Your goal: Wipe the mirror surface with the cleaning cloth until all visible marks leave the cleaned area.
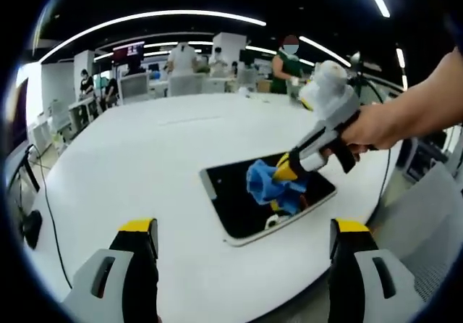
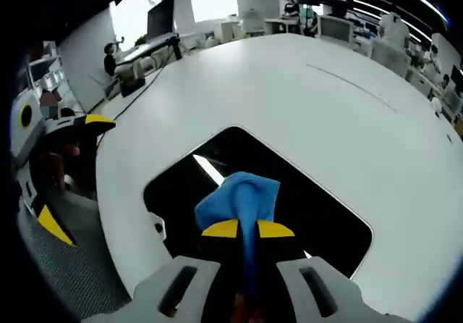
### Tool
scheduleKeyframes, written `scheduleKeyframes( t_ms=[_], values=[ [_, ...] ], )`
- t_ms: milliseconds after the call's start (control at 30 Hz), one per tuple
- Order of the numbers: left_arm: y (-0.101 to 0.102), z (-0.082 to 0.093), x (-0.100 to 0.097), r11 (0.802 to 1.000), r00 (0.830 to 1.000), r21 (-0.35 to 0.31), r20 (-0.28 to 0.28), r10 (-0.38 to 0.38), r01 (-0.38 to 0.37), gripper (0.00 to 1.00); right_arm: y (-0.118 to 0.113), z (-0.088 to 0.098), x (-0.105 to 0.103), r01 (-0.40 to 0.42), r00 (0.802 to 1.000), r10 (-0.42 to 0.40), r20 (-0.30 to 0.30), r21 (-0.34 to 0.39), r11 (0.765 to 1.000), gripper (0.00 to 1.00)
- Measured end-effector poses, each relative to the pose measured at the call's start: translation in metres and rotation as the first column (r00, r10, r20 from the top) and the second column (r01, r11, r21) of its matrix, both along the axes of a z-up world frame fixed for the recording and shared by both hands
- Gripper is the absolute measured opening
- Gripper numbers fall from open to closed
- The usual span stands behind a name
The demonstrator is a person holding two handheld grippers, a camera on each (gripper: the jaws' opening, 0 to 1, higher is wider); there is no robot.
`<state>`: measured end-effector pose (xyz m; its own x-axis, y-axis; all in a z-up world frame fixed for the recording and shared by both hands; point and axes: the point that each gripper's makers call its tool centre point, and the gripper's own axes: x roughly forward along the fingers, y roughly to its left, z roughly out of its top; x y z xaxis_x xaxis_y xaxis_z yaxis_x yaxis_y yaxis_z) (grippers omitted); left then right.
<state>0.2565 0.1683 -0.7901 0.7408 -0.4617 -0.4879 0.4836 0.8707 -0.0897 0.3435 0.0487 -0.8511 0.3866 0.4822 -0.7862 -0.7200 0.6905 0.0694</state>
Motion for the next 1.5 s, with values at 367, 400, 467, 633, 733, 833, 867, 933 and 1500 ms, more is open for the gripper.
scheduleKeyframes(
  t_ms=[367,400,467,633,733,833,867,933,1500],
  values=[
    [-0.001,-0.005,-0.003,1.0,1.0,0.014,-0.028,-0.014,0.014,0.99,-0.011,-0.001,0.0,-0.01,1.0,0.01,-0.015,0.003,1.0,0.02],
    [-0.001,-0.005,-0.002,1.0,1.0,0.014,-0.026,-0.013,0.013,0.99,-0.012,-0.001,0.0,-0.009,1.0,0.009,-0.018,0.004,1.0,0.02],
    [0.001,-0.005,-0.001,1.0,1.0,0.014,-0.024,-0.005,0.005,0.99,-0.015,-0.001,0.0,-0.009,1.0,0.009,-0.019,0.004,1.0,0.02],
    [0.001,-0.005,-0.001,1.0,1.0,0.017,-0.024,-0.006,0.006,0.99,-0.028,-0.001,0.002,0.0,1.0,0.0,-0.02,-0.003,1.0,0.02],
    [0.001,-0.005,-0.001,1.0,1.0,0.013,-0.024,-0.003,0.003,0.99,-0.038,-0.001,0.002,0.013,1.0,-0.014,-0.024,-0.005,1.0,0.02],
    [0.001,-0.005,0.0,1.0,1.0,0.012,-0.023,-0.001,0.002,0.99,-0.048,0.0,0.001,0.008,1.0,-0.008,-0.026,-0.011,1.0,0.02],
    [0.001,-0.005,0.0,1.0,1.0,0.011,-0.02,0.0,0.001,0.99,-0.051,-0.001,0.001,-0.001,1.0,0.001,-0.025,-0.02,1.0,0.02],
    [0.002,-0.007,0.0,1.0,1.0,0.008,-0.024,-0.001,0.001,0.99,-0.056,0.0,0.001,0.0,1.0,-0.001,-0.027,-0.025,1.0,0.02],
    [0.0,-0.007,-0.002,1.0,1.0,0.009,-0.026,-0.012,0.012,0.99,-0.09,-0.001,-0.002,0.036,0.998,-0.039,-0.045,-0.065,0.997,0.02]
  ],
)
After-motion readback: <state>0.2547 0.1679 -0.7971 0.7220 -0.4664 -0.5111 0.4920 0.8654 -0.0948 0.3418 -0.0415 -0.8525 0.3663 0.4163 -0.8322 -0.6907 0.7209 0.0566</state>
